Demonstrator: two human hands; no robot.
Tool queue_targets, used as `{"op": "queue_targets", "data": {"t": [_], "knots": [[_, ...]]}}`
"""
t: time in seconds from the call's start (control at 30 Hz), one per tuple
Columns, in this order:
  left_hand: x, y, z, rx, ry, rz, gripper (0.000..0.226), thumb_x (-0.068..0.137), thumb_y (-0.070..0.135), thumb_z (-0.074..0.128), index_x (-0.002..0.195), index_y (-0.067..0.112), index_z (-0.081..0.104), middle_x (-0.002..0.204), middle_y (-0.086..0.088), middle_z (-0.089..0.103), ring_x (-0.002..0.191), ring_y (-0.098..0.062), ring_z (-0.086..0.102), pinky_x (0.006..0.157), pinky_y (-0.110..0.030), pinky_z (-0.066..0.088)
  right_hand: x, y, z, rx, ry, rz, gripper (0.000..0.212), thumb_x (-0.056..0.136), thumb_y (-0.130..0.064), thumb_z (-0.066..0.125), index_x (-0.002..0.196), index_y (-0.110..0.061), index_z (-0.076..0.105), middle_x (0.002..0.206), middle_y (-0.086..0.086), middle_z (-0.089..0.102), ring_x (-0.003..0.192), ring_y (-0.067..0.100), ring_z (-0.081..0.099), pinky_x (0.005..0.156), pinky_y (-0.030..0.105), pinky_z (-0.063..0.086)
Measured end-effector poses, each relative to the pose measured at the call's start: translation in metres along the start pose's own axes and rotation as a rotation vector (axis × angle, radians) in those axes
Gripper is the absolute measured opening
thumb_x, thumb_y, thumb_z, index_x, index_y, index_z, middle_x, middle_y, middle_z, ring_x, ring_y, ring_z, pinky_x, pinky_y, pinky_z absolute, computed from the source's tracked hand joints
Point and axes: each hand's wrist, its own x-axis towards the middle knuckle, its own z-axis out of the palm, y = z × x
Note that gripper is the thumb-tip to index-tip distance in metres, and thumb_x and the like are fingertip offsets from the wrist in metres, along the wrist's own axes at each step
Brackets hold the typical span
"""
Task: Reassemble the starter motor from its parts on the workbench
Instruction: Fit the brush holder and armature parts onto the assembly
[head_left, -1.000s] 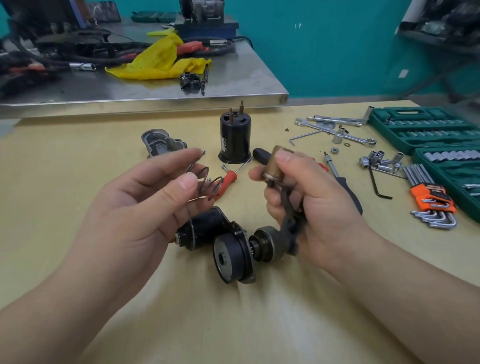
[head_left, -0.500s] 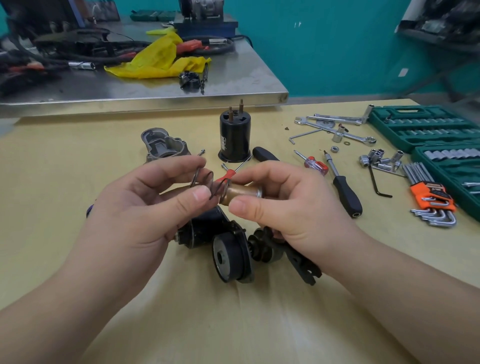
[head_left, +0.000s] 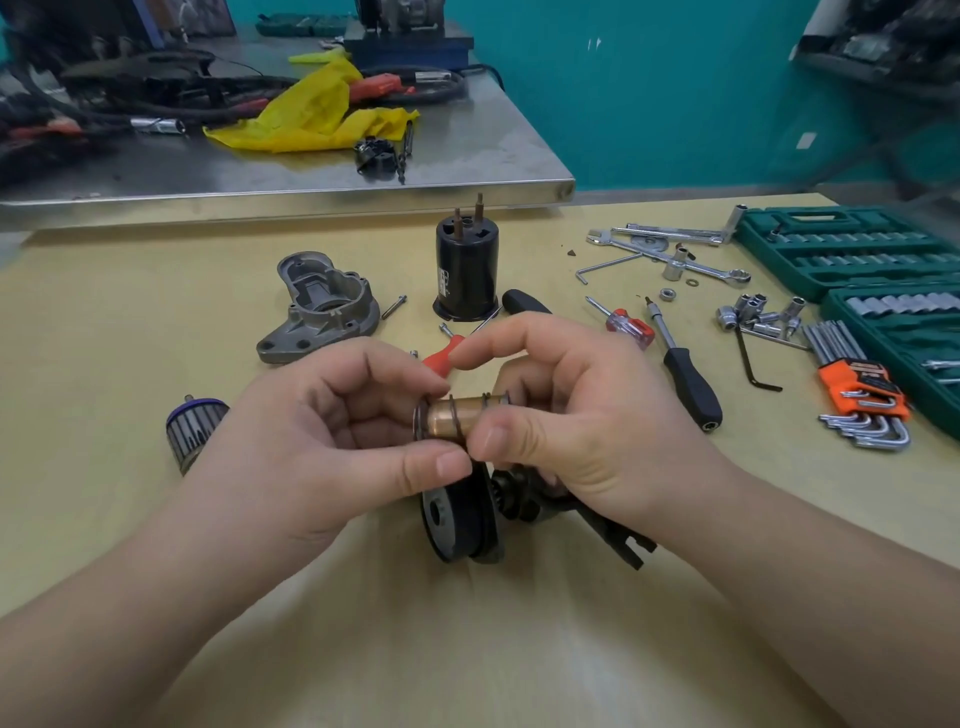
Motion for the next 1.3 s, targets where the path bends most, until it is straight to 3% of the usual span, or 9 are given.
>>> {"op": "queue_targets", "data": {"t": [0.1, 0.2, 0.37, 0.47, 0.63, 0.93, 1.07, 1.13, 1.3], "knots": [[-0.001, 0.002, 0.001, 0.036, -0.024, 0.011, 0.046, 0.059, 0.037, 0.104, 0.100, 0.027, 0.085, 0.093, -0.011, 0.083, 0.086, -0.022, 0.082, 0.075, -0.024, 0.064, 0.001, 0.000, 0.003, -0.021, -0.032, 0.012, 0.045, 0.072, -0.036, 0.089, 0.113, -0.026, 0.072, 0.073, 0.030, 0.052, 0.054, 0.012, 0.042, 0.051, 0.023, 0.036], [-0.002, 0.002, 0.002, -0.009, 0.007, 0.009, 0.057, 0.052, 0.054, 0.102, 0.099, 0.027, 0.086, 0.093, -0.008, 0.083, 0.085, -0.021, 0.082, 0.074, -0.025, 0.064, 0.001, 0.002, 0.006, 0.006, -0.007, -0.025, 0.045, 0.074, -0.036, 0.091, 0.113, -0.023, 0.073, 0.076, 0.030, 0.061, 0.053, 0.008, 0.047, 0.050, 0.020, 0.039], [0.003, 0.004, 0.000, -0.342, 0.075, -0.075, 0.060, 0.042, 0.041, 0.108, 0.093, 0.020, 0.085, 0.087, -0.009, 0.080, 0.068, -0.020, 0.075, 0.061, -0.023, 0.059, 0.014, 0.013, -0.015, 0.137, 0.354, -0.083, 0.023, 0.079, -0.050, 0.082, 0.086, -0.029, 0.079, 0.066, 0.003, 0.069, 0.045, 0.009, 0.049, 0.042, 0.020, 0.038], [0.003, 0.006, -0.005, -0.499, 0.040, -0.140, 0.060, 0.038, 0.032, 0.110, 0.089, 0.020, 0.081, 0.095, -0.013, 0.080, 0.066, -0.019, 0.075, 0.060, -0.022, 0.060, 0.023, 0.030, -0.048, -0.016, 0.653, -0.112, 0.017, 0.093, -0.038, 0.081, 0.085, -0.025, 0.074, 0.069, 0.001, 0.071, 0.053, 0.008, 0.057, 0.049, 0.021, 0.044], [0.002, 0.005, -0.008, -0.518, 0.003, -0.171, 0.068, 0.036, 0.027, 0.110, 0.098, 0.019, 0.084, 0.090, -0.012, 0.076, 0.066, -0.021, 0.075, 0.062, -0.023, 0.061, 0.040, 0.059, -0.066, -0.159, 0.768, -0.089, 0.017, 0.096, -0.036, 0.078, 0.087, -0.024, 0.071, 0.074, -0.002, 0.072, 0.063, 0.011, 0.063, 0.061, 0.030, 0.050], [0.004, -0.005, -0.017, -0.461, 0.030, -0.110, 0.080, 0.044, 0.026, 0.107, 0.120, 0.018, 0.083, 0.088, -0.008, 0.076, 0.082, -0.022, 0.077, 0.075, -0.023, 0.061, 0.041, 0.066, -0.057, -0.388, 0.494, -0.079, 0.011, 0.096, -0.039, 0.075, 0.090, -0.031, 0.074, 0.075, -0.009, 0.073, 0.066, 0.013, 0.072, 0.064, 0.032, 0.059], [0.005, -0.010, -0.019, -0.415, 0.042, -0.078, 0.065, 0.048, 0.027, 0.107, 0.107, 0.020, 0.083, 0.093, -0.006, 0.075, 0.089, -0.027, 0.079, 0.081, -0.027, 0.062, 0.032, 0.065, -0.070, -0.659, 0.397, -0.061, 0.003, 0.095, -0.035, 0.075, 0.097, -0.035, 0.074, 0.092, -0.021, 0.070, 0.090, -0.005, 0.063, 0.075, 0.016, 0.046], [0.005, -0.011, -0.020, -0.389, 0.048, -0.056, 0.059, 0.049, 0.027, 0.107, 0.103, 0.020, 0.082, 0.096, -0.005, 0.075, 0.093, -0.029, 0.080, 0.083, -0.029, 0.063, 0.031, 0.064, -0.071, -0.749, 0.335, 0.004, 0.012, 0.093, -0.037, 0.076, 0.105, -0.037, 0.073, 0.101, -0.023, 0.065, 0.095, -0.009, 0.057, 0.080, 0.016, 0.042], [0.004, -0.015, -0.021, -0.352, 0.061, 0.003, 0.054, 0.055, 0.027, 0.105, 0.100, 0.015, 0.078, 0.105, -0.011, 0.074, 0.106, -0.038, 0.078, 0.085, -0.040, 0.064, 0.028, 0.058, -0.068, -0.965, 0.049, 0.115, 0.039, 0.090, -0.053, 0.072, 0.127, -0.042, 0.067, 0.118, -0.024, 0.057, 0.109, -0.001, 0.051, 0.096, 0.028, 0.045]]}}
